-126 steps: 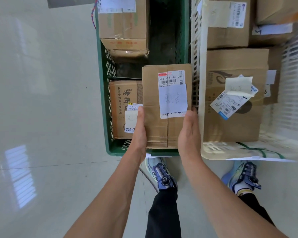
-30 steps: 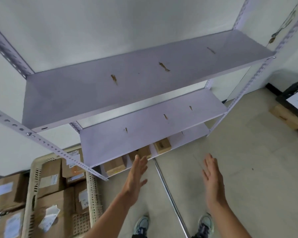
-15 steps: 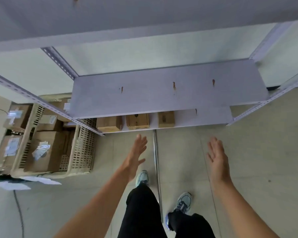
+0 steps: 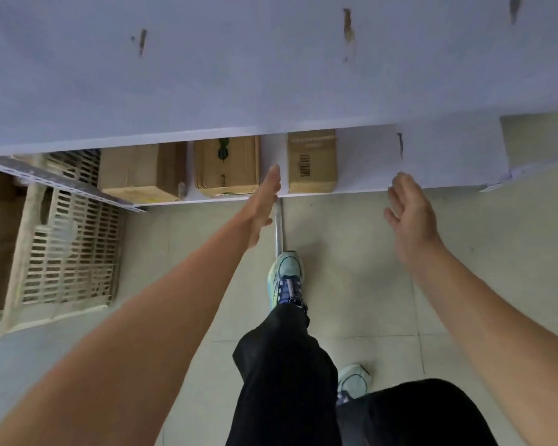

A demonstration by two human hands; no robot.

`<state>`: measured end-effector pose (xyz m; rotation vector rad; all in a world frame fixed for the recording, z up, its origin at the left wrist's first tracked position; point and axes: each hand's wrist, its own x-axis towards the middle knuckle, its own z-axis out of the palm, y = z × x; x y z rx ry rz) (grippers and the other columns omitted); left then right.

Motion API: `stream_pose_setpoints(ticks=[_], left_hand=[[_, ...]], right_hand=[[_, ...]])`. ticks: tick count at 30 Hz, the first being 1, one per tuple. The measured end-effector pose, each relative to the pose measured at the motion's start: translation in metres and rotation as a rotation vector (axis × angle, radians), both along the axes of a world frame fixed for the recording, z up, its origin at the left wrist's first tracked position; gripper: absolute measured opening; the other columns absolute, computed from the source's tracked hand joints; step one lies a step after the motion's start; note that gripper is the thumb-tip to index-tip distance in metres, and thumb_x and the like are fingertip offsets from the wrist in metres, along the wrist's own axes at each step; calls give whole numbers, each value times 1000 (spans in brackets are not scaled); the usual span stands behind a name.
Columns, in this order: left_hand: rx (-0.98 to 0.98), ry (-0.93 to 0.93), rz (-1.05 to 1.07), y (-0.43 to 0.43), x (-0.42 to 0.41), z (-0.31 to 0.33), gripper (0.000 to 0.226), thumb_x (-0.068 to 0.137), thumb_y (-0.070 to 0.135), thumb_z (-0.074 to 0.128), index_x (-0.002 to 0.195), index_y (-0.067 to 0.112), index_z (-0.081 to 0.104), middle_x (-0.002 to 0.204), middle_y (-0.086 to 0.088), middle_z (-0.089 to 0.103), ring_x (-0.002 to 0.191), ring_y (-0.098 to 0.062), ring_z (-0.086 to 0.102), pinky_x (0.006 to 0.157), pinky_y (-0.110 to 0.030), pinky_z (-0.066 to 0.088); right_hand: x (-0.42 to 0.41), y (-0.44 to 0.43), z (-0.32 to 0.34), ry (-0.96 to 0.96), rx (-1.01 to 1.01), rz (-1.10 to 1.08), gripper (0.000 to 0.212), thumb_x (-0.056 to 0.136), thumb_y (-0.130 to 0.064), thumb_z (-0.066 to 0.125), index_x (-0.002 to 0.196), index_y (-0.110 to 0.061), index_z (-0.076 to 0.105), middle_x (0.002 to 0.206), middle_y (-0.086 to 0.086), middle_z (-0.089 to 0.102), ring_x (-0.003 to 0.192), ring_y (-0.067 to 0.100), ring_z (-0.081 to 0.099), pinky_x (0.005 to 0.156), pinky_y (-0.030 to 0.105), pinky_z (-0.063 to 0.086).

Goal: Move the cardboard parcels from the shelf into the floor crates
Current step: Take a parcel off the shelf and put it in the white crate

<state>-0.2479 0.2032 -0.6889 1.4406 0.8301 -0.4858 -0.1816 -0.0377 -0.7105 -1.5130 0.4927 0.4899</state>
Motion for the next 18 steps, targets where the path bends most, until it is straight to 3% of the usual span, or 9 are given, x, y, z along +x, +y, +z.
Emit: stream_pose_setpoints(ticks=[6, 10, 13, 15, 17, 18], left_hand=[[37, -40, 41, 26, 94, -129, 81, 107, 74, 28, 173, 27, 21, 179, 0, 23, 164, -25, 27, 128, -53, 28], [59, -61, 60, 39, 143, -183, 84, 106, 77, 27, 172, 26, 22, 180, -2, 20, 163, -29, 26, 129, -55, 28], [58, -64, 75, 49, 168, -210, 86, 104, 79, 27, 171, 24, 27, 177, -2, 30, 161, -24, 32, 129, -54, 28], [32, -85, 72, 55, 177, -223, 85, 105, 78, 23, 168, 21, 35, 170, -3, 44, 156, -21, 40, 128, -55, 29], [8, -105, 60, 58, 181, -230, 84, 107, 76, 18, 156, 19, 55, 156, -2, 60, 147, -19, 50, 122, -50, 34], [-3, -122, 57, 58, 181, -230, 83, 107, 75, 17, 149, 19, 61, 149, -1, 65, 143, -19, 53, 117, -48, 36]], right_hand=[[93, 47, -120, 7, 13, 107, 60, 112, -47, 42, 165, -19, 32, 171, -4, 34, 154, 10, 37, 119, 33, 32], [143, 80, -170, 2, 47, 225, 69, 110, -55, 41, 167, -19, 25, 174, -1, 28, 158, 17, 30, 125, 43, 28], [169, 98, -197, 63, 25, 243, 69, 107, -65, 39, 157, -18, 47, 157, 2, 54, 145, 19, 50, 120, 42, 40], [175, 106, -205, 44, 19, 319, 68, 107, -69, 32, 138, -18, 66, 133, 3, 72, 126, 19, 66, 103, 38, 53], [175, 108, -207, 18, 9, 342, 69, 106, -70, 29, 123, -22, 74, 119, -1, 78, 116, 17, 70, 93, 35, 55], [174, 107, -206, 4, 10, 333, 67, 106, -70, 29, 121, -22, 75, 119, -3, 78, 117, 16, 70, 98, 37, 55]])
